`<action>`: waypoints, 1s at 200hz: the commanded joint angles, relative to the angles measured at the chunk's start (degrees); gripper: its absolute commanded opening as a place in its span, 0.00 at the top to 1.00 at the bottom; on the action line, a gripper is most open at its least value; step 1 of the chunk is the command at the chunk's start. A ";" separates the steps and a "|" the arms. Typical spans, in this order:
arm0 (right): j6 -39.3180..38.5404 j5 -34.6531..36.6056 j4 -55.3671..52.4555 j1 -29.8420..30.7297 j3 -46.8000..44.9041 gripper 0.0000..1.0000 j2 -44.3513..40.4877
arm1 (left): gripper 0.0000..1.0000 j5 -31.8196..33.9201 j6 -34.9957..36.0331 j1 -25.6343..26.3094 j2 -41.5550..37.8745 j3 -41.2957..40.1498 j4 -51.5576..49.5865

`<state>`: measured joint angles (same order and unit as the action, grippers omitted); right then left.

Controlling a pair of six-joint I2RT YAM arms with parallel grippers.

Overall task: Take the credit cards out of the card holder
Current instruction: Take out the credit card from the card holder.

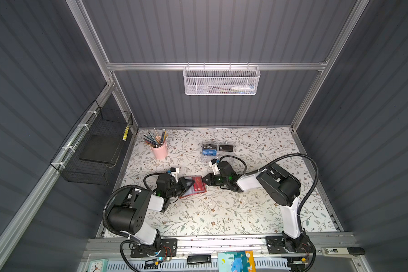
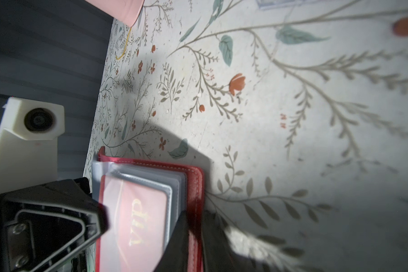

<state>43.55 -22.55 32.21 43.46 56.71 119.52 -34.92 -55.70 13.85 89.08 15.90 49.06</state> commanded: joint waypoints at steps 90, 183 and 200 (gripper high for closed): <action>-0.22 0.93 -11.53 -0.22 -1.68 0.83 5.09 | 0.95 -0.92 2.00 0.48 0.57 1.68 -1.16; 0.40 0.68 -10.50 -0.18 -2.04 0.83 5.37 | 0.85 -0.39 0.00 2.47 4.42 2.56 3.14; 0.40 0.74 -10.50 -0.22 -2.08 0.83 5.45 | 0.84 -0.15 -0.85 3.11 5.78 2.65 5.14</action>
<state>43.72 -23.81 32.93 42.81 57.28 120.29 -34.24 -55.33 15.20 92.84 16.99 49.71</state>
